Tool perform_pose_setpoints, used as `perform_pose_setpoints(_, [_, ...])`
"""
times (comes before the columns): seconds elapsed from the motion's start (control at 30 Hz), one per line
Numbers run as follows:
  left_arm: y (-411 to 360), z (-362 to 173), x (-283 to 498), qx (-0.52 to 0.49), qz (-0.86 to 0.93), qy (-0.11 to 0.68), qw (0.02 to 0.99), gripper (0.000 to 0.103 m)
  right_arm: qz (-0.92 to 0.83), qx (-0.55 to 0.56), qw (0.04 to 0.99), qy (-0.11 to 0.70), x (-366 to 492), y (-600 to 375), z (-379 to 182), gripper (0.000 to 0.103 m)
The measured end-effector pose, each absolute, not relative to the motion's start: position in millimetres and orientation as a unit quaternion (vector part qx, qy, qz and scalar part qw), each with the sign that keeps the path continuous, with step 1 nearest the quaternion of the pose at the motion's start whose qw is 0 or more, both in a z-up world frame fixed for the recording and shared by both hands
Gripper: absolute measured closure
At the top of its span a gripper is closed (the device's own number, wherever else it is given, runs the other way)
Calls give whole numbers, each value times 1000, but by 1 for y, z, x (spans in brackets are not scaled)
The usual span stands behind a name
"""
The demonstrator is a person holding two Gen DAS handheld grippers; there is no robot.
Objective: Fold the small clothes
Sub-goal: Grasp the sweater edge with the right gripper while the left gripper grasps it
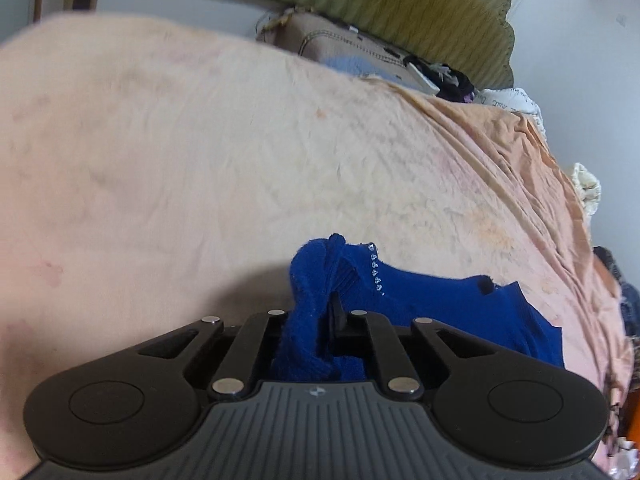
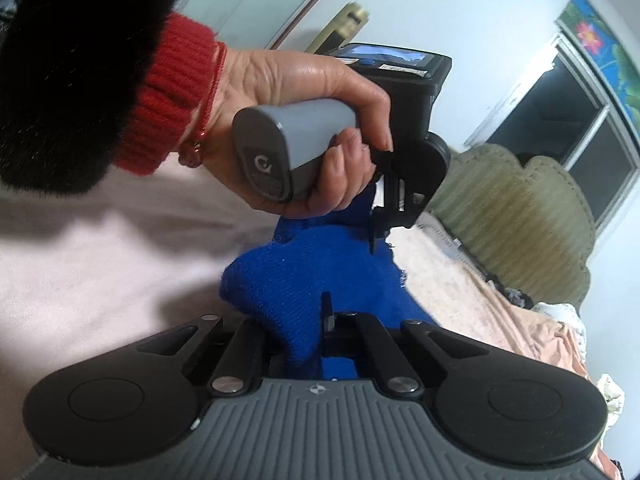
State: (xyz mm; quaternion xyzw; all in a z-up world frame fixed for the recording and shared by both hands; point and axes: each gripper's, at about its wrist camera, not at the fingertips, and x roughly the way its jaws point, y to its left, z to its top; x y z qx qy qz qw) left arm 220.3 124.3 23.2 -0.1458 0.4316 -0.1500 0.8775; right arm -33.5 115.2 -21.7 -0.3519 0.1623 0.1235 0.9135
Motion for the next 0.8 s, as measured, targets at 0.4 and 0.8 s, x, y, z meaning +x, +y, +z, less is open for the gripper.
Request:
perform_pose_setpoints(0.4, [9,84,192,-40,-121,385,914,94,51,-227,963,137,-53,10,19,100])
perform_pose_setpoints(0.8, [-141,76,190,54,-165,373,911,94,-36,-103,982,155,-56,-119,12,100])
